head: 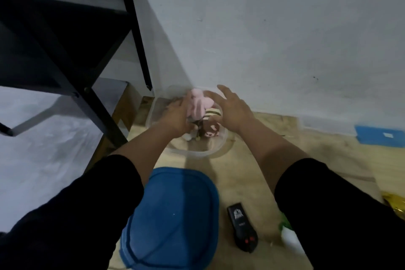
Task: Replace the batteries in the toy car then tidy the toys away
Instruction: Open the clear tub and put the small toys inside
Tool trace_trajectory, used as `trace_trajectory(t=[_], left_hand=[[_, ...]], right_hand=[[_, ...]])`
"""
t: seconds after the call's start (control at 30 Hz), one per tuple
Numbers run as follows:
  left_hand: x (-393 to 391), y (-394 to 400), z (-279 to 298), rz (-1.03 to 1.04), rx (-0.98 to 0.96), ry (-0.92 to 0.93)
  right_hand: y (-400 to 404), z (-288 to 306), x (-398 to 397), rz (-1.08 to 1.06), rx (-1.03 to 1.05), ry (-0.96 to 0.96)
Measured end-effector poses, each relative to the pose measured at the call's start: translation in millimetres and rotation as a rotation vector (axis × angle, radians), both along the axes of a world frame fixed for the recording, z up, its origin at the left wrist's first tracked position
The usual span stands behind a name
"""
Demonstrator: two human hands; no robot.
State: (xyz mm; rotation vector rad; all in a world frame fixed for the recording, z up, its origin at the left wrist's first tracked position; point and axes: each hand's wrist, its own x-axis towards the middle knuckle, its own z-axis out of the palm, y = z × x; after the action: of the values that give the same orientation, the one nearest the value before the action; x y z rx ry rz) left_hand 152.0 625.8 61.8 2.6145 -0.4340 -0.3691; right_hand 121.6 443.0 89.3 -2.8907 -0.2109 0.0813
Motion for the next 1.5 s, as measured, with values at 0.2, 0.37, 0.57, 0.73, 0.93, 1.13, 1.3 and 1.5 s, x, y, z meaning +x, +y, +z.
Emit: trace_trajectory(t=[0.2, 0.37, 0.57, 0.73, 0.93, 1.13, 1.3, 1.5], left_hand=[[-81, -41, 16, -0.066, -0.040, -0.082], [-176, -83, 8, -0.176, 0.007, 0.016], [-259, -118, -16, -0.257, 0.342, 0.304], [-283, -118, -38, -0.221, 0.396, 0.372], [-286, -112, -55, -0.148, 0.367, 0.279], [-285, -110, -57, -0.140, 0.316, 0.224], [-287, -111, -60, -0.163, 0.191, 0.229], [-278, -105, -45, -0.150, 0.100, 0.173]], right_hand=[[-51, 18, -88, -0.033, -0.037, 0.110], [-92, 1, -179, -0.078, -0.001, 0.314], [-120, -35, -262, -0.141, 0.091, 0.446], [-121, -54, -294, -0.148, 0.127, 0.441], [-121, -72, -304, -0.115, 0.093, 0.355], [-119, -79, -300, -0.099, 0.051, 0.314], [-119, -76, -303, -0.069, 0.068, 0.305], [-118, -61, -289, -0.026, 0.063, 0.231]])
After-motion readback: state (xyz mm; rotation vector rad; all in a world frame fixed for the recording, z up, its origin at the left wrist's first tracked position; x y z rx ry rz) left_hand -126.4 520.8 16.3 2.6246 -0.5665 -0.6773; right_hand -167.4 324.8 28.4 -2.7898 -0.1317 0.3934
